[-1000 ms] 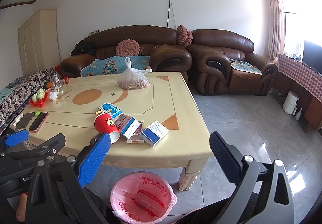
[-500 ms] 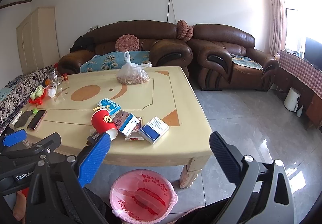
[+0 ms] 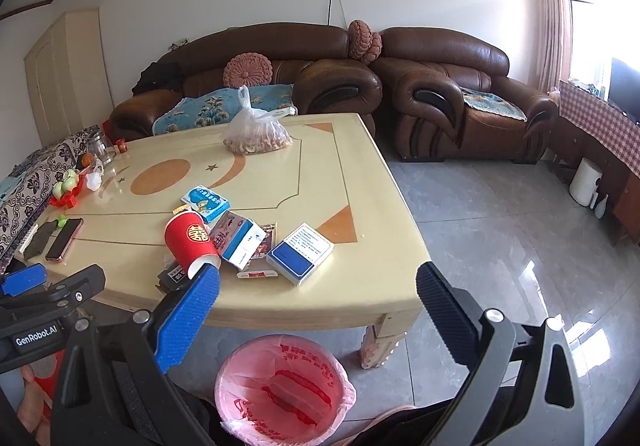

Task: Collect trash
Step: 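Move both tools toward the red cup and medicine box on the table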

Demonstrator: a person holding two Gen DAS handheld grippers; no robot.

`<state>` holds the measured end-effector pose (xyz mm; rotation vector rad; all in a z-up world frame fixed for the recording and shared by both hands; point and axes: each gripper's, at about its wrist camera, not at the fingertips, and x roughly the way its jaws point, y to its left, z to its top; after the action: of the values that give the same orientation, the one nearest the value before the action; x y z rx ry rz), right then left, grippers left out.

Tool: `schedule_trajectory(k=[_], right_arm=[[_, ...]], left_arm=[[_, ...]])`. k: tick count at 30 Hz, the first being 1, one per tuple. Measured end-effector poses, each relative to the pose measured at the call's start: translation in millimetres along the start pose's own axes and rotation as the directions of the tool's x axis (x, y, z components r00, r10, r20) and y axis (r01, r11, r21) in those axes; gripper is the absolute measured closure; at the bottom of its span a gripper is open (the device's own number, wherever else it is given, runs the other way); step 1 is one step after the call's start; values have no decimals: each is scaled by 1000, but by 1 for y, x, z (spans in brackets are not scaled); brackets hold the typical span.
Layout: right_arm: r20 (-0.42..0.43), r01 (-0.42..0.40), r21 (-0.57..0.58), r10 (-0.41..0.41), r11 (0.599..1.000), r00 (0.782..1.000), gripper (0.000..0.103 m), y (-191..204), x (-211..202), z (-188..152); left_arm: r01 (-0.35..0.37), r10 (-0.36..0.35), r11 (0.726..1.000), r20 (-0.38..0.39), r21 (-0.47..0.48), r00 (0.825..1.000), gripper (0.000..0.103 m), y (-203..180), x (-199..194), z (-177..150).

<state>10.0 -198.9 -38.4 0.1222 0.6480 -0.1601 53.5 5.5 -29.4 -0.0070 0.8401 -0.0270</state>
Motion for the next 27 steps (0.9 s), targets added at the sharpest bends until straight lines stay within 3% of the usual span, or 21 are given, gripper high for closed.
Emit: schedule_trajectory(k=[8,14,27], right_arm=[[-56,-5,38,7,999,998,7,-12,43,6],[-100,-22,87,30,996,994,7,-22,78,8],[-185,-38,124,60,992,981,7,-22,146,12]], left_arm=[[11,-15,998,-64,-65,998,5,3,33,12],[40,-62,983,-113,-182,992,5,9,62,19],[-15,-50,954,-209,-298,977,5,9,122,38]])
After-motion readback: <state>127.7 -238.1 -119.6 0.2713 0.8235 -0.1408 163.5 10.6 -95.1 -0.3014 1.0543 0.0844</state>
